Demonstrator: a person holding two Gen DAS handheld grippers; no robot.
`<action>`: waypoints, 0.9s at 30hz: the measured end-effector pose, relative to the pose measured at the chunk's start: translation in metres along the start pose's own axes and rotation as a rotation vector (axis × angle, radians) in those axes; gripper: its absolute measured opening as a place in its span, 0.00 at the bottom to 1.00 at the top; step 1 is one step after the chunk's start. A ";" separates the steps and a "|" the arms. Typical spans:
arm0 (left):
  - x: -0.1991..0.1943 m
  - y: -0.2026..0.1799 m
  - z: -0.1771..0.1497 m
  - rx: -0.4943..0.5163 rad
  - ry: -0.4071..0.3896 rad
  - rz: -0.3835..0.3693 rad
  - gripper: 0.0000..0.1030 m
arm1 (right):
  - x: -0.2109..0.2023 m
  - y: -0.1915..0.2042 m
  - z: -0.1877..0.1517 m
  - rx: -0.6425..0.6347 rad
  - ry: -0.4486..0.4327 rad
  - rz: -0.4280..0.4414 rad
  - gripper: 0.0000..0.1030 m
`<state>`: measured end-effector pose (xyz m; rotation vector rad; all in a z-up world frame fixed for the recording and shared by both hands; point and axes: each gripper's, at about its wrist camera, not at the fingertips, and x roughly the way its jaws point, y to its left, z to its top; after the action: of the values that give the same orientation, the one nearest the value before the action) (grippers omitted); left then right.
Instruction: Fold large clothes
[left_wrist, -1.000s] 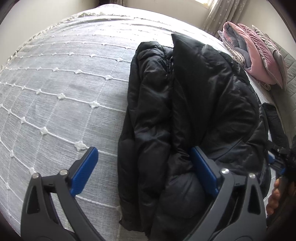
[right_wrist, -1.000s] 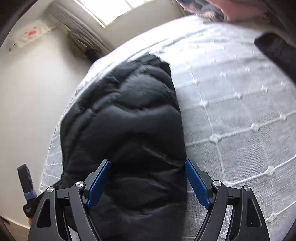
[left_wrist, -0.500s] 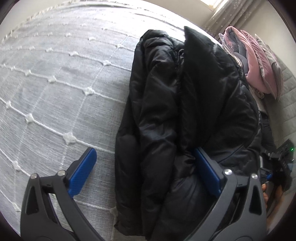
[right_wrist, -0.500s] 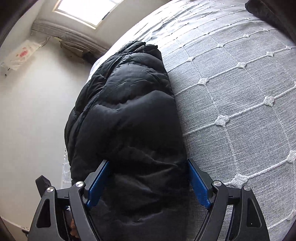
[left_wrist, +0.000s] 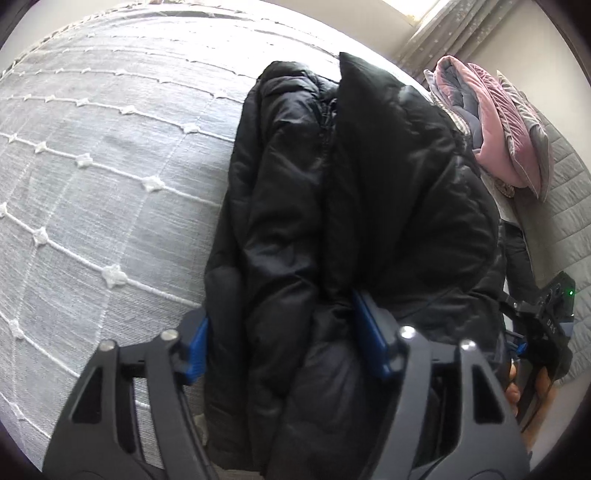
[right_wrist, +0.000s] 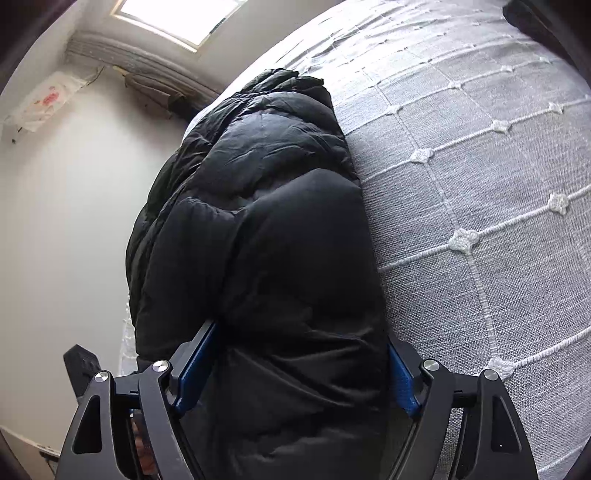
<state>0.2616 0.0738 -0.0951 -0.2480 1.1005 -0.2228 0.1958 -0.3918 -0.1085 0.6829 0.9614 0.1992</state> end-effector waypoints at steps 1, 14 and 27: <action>0.000 -0.002 0.000 0.004 -0.003 -0.007 0.56 | 0.000 0.002 -0.001 -0.010 -0.004 -0.005 0.74; -0.027 0.002 0.006 0.001 -0.108 -0.002 0.19 | -0.017 0.066 -0.015 -0.320 -0.139 -0.206 0.32; -0.095 0.057 0.031 -0.059 -0.295 -0.023 0.13 | -0.013 0.157 -0.054 -0.660 -0.371 -0.373 0.20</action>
<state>0.2508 0.1593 -0.0187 -0.3352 0.8125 -0.1684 0.1660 -0.2513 -0.0236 -0.0744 0.5932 0.0465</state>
